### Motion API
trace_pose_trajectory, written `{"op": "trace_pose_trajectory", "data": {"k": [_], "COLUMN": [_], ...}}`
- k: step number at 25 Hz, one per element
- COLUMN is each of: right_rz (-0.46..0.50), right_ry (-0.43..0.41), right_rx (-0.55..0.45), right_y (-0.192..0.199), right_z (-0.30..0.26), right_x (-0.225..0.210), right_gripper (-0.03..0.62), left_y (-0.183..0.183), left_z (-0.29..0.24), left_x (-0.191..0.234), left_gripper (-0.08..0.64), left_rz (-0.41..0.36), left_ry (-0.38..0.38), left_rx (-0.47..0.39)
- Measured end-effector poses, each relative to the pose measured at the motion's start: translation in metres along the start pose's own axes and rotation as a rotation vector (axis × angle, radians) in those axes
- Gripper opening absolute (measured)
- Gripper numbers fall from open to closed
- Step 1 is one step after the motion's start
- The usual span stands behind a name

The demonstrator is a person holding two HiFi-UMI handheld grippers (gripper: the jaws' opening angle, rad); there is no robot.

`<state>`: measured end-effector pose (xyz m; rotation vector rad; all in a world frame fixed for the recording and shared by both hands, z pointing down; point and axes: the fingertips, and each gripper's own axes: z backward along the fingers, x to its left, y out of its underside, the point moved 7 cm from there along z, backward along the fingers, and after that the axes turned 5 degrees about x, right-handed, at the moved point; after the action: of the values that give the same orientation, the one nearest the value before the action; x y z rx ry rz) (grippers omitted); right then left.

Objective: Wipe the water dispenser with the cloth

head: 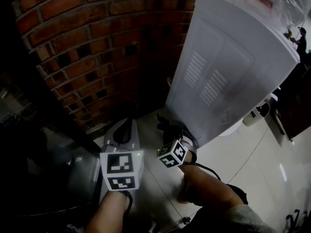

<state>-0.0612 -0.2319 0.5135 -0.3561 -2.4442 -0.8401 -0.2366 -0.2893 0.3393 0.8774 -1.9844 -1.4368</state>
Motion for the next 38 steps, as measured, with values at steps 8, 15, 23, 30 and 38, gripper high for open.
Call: {"op": "trace_pose_trajectory", "data": {"k": [8,15,23,30,38], "right_rz": [-0.048,-0.046,0.084,0.141,0.208], "right_ry": [0.159,0.409,0.703,0.718,0.600], "right_rx": [-0.464,-0.703,-0.597,-0.497,-0.369], "right_y": [-0.104,-0.152,-0.158,-0.132,-0.091], "right_z": [0.183,0.330,0.396,0.371,0.302], "right_x": [-0.107,-0.198,-0.274,-0.264,-0.213], "right_gripper": [0.123,0.123,0.123,0.123,0.122], "left_y": [-0.016,-0.027,-0.030,-0.031,-0.026], "left_z": [0.010,0.030,0.038,0.040,0.035], "left_x": [-0.015,-0.033,-0.042,-0.046,-0.047], "left_gripper": [0.000,0.000,0.000,0.000,0.000], "left_rz": [-0.008,-0.038,-0.054,-0.055,-0.059], "left_ry": [0.021,0.065,0.101,0.120,0.122], "left_rx": [-0.047,-0.081,-0.094,-0.102,-0.083]}}
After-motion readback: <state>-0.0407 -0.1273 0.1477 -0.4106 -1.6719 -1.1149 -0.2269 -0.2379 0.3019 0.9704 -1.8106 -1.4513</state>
